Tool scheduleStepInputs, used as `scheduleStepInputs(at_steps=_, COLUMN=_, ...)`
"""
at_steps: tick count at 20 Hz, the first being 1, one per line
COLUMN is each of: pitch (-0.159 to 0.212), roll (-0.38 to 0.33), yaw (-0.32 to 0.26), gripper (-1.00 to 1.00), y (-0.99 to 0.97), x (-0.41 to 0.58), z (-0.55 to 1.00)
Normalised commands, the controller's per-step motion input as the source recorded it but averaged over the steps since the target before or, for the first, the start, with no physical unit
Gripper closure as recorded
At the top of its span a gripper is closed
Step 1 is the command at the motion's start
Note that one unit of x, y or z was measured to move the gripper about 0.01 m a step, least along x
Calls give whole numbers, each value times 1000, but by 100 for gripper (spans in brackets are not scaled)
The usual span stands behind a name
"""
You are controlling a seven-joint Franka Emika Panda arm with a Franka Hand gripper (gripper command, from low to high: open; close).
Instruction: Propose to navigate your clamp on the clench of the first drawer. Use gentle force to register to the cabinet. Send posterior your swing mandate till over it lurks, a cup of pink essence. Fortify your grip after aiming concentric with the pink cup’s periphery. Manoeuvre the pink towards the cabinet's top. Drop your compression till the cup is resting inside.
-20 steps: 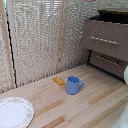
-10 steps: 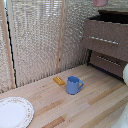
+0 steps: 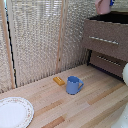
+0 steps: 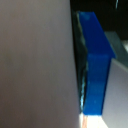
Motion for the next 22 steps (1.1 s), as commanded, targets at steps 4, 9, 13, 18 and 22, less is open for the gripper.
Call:
scheduleStepInputs(at_steps=4, pitch=70, roll=-22, yaw=36, gripper=100, y=-479, x=0, z=-305)
scheduleStepInputs(at_steps=9, pitch=52, roll=-29, yaw=7, gripper=100, y=-319, x=-128, z=-175)
scheduleStepInputs(at_steps=13, pitch=58, roll=-23, yaw=-46, gripper=-100, y=-225, x=-102, z=185)
scheduleStepInputs(at_steps=18, pitch=87, roll=-21, yaw=-136, gripper=-100, y=-154, x=3, z=738)
scheduleStepInputs(at_steps=22, pitch=83, roll=0, yaw=-14, gripper=-100, y=-125, x=-7, z=981)
